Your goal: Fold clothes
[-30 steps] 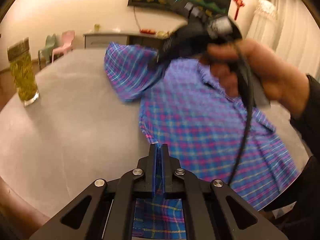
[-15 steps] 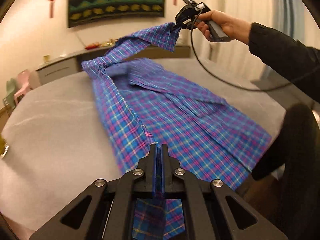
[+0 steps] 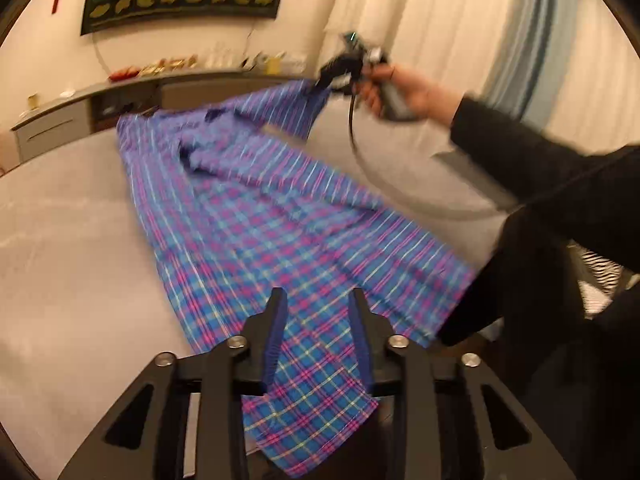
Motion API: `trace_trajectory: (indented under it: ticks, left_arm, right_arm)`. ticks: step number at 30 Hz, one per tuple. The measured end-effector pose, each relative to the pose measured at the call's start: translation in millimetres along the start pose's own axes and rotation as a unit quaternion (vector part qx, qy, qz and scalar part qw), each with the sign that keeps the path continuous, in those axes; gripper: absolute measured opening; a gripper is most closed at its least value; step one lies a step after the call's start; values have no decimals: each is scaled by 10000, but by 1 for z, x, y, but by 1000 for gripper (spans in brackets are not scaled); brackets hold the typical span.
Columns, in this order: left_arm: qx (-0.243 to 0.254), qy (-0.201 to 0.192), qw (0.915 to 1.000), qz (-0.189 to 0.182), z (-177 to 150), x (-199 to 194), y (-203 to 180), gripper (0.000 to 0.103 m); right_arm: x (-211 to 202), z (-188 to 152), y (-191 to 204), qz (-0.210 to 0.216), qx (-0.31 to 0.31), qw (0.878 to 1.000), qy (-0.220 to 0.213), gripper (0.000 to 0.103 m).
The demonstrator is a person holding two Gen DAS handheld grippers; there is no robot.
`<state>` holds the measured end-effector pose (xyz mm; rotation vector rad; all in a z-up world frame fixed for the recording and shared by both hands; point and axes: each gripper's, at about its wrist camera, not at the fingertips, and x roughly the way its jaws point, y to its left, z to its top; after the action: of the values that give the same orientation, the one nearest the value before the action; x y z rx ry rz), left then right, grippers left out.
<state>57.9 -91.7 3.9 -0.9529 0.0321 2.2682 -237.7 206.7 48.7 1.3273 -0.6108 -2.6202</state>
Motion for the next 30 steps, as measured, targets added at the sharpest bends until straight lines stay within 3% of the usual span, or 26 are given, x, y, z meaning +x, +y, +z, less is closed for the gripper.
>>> trace_trajectory:
  ticks: [1, 2, 4, 7, 10, 14, 16, 18, 20, 23, 24, 27, 30]
  left_arm:
    - [-50, -49, 9999, 127, 13, 2, 13, 36]
    - [-100, -99, 9996, 254, 25, 5, 26, 38]
    - [-199, -198, 9983, 508, 50, 10, 51, 39]
    - [-348, -346, 9948, 889, 88, 17, 90, 39]
    - [-566, -189, 9913, 1172, 130, 77, 131, 39]
    - [-860, 40, 9843, 1541, 185, 160, 185, 39]
    - [-1007, 155, 9798, 1724, 213, 201, 213, 38]
    - [-1113, 321, 9744, 1929, 218, 232, 230, 37]
    - [-1186, 562, 9684, 2123, 219, 262, 249, 34]
    - [-1348, 913, 9578, 2369, 217, 305, 274, 28]
    - [-1366, 791, 9570, 2434, 215, 307, 279, 28]
    - [-1452, 740, 9585, 2340, 217, 312, 283, 28]
    - [-1714, 514, 9625, 2040, 218, 288, 285, 28]
  right_arm:
    - [-3, -3, 4, -199, -231, 9995, -73, 44]
    - [-8, -7, 9, -454, -505, 9975, -195, 46]
    - [-15, -16, 19, -902, -1005, 9900, -399, 46]
    - [-10, -34, 41, -1034, -1757, 9777, -495, 46]
    - [29, -57, 62, -631, -2436, 9677, 133, 53]
    - [89, -75, 52, -1008, -2809, 9516, 733, 53]
    - [98, -74, 37, -1058, -2650, 9553, 770, 53]
    - [96, -68, 25, -883, -2481, 9623, 686, 42]
    - [93, -64, 20, -897, -2528, 9608, 703, 3]
    - [82, -57, 21, -918, -2599, 9594, 603, 3]
    - [67, -53, 28, -808, -2579, 9615, 499, 3]
    - [22, -40, 51, -458, -2523, 9664, 192, 3]
    - [-34, -49, 109, 334, -2601, 9650, 68, 3]
